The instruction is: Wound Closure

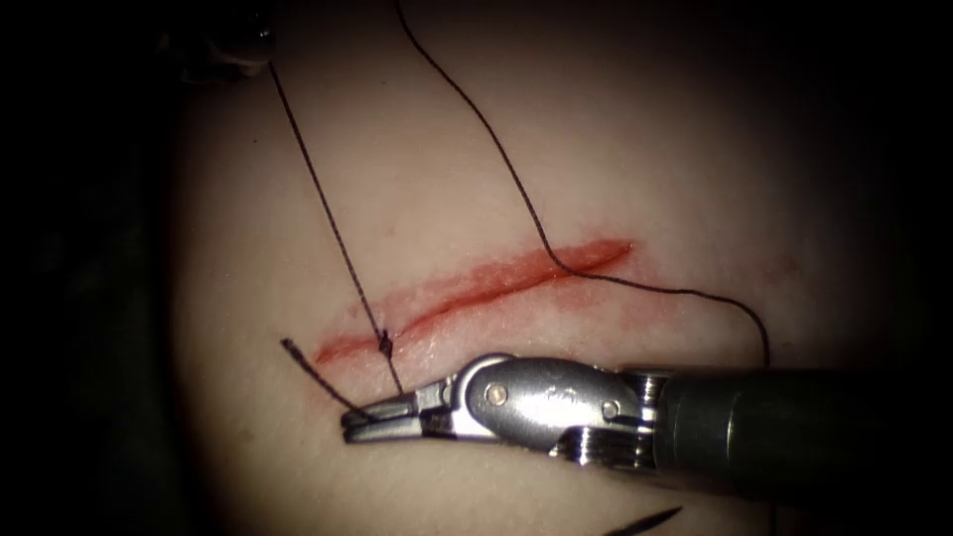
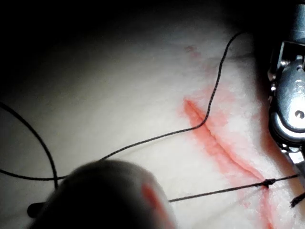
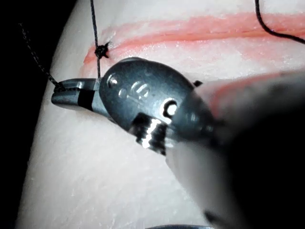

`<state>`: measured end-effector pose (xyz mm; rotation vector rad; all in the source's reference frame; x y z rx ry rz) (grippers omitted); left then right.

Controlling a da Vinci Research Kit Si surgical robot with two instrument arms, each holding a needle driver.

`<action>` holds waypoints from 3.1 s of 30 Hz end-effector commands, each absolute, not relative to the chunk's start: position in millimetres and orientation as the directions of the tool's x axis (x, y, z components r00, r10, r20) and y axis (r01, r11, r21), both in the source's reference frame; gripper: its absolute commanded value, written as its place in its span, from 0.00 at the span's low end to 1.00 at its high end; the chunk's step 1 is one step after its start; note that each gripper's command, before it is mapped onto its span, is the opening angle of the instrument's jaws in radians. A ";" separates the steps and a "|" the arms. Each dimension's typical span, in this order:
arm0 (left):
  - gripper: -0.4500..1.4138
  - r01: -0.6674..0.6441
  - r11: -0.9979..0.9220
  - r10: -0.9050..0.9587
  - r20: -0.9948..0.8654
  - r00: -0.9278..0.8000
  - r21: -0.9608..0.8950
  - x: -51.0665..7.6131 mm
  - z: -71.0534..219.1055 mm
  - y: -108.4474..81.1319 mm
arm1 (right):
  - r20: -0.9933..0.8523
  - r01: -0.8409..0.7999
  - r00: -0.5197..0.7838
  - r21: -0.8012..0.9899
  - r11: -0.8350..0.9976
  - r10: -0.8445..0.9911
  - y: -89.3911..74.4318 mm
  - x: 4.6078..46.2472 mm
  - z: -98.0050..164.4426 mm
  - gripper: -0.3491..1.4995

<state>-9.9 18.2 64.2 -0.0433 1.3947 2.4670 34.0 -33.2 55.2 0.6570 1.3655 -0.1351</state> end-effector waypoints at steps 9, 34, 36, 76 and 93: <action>0.00 -0.313 -0.469 0.267 -0.204 -0.942 0.826 -10.5 64.7 18.4 | -0.928 0.463 0.235 0.367 0.807 0.288 -33.9 34.9 55.7 0.00; 0.00 -0.743 -0.588 0.656 -0.727 -0.206 -0.320 -16.3 43.6 8.3 | -0.926 0.192 0.094 0.376 0.906 0.364 -18.5 31.1 40.1 0.83; 0.00 -0.719 -0.576 0.681 -0.715 -0.159 -0.389 -16.1 43.8 8.3 | -0.907 0.162 0.101 0.421 0.892 0.410 -17.5 30.7 39.4 0.65; 0.00 -0.521 -0.522 0.763 -0.643 0.069 -0.675 -20.0 43.0 8.9 | -0.760 -0.083 0.202 0.615 0.784 0.618 -16.4 41.6 55.1 0.62; 0.00 -0.521 -0.517 0.766 -0.639 0.072 -0.679 -19.9 43.0 8.9 | -0.764 -0.086 0.197 0.610 0.788 0.614 -16.4 43.3 55.9 0.56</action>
